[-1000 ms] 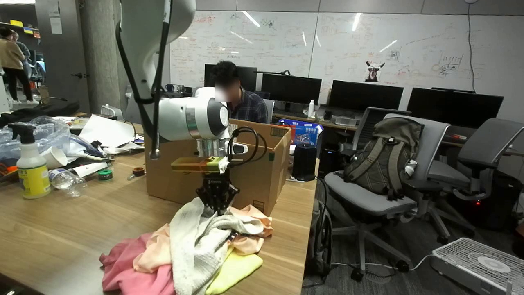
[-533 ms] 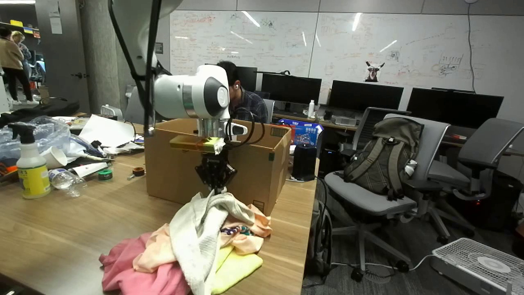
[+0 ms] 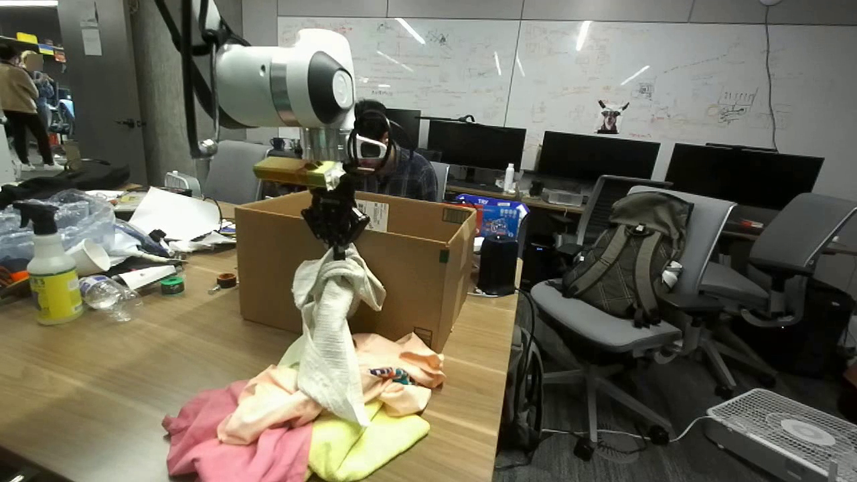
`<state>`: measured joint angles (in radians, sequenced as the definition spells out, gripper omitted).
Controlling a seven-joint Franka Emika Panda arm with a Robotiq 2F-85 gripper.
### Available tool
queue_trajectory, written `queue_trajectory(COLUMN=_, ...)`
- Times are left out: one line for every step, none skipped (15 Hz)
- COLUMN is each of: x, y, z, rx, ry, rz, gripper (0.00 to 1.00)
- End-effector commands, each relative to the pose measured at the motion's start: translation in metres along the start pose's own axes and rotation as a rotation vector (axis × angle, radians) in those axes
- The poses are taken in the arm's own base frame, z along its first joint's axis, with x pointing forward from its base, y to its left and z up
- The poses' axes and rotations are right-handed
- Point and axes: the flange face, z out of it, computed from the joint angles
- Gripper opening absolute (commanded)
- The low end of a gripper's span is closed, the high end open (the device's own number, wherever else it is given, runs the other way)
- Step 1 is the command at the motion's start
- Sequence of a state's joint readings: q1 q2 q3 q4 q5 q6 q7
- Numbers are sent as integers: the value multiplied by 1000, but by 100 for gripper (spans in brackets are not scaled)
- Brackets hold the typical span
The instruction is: Pick the clothes and put them in the box
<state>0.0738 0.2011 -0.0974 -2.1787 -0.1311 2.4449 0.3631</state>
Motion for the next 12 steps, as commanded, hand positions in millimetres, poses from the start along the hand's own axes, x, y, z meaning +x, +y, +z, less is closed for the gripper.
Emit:
queue_trajectory(x=-19, y=-14, z=-43, rx=28, ry=55, rz=-1, gripper=2)
queue_trajectory(x=-22, y=-19, z=-52, rx=38, ry=68, rz=-5, gripper=2)
queue_trajectory(x=-25, y=-23, z=-63, rx=47, ry=86, rz=-6, gripper=2)
queue_trajectory(x=-28, y=-29, z=-74, rx=59, ry=108, rz=-4, gripper=2)
queue_trajectory(x=-30, y=-34, z=-85, rx=66, ry=127, rz=-10, gripper=2)
queue_trajectory(x=-33, y=-40, z=-97, rx=74, ry=146, rz=-13, gripper=2)
queue_trajectory(x=-34, y=-45, z=-107, rx=85, ry=163, rz=-15, gripper=2)
queue_trajectory(x=-37, y=-52, z=-120, rx=90, ry=180, rz=-14, gripper=2)
queue_trajectory(x=-39, y=-58, z=-131, rx=96, ry=200, rz=-12, gripper=2)
queue_trajectory(x=-42, y=-66, z=-143, rx=109, ry=222, rz=-5, gripper=2)
queue_trajectory(x=-45, y=-73, z=-154, rx=120, ry=239, rz=1, gripper=2)
queue_trajectory(x=-48, y=-80, z=-165, rx=135, ry=256, rz=11, gripper=2)
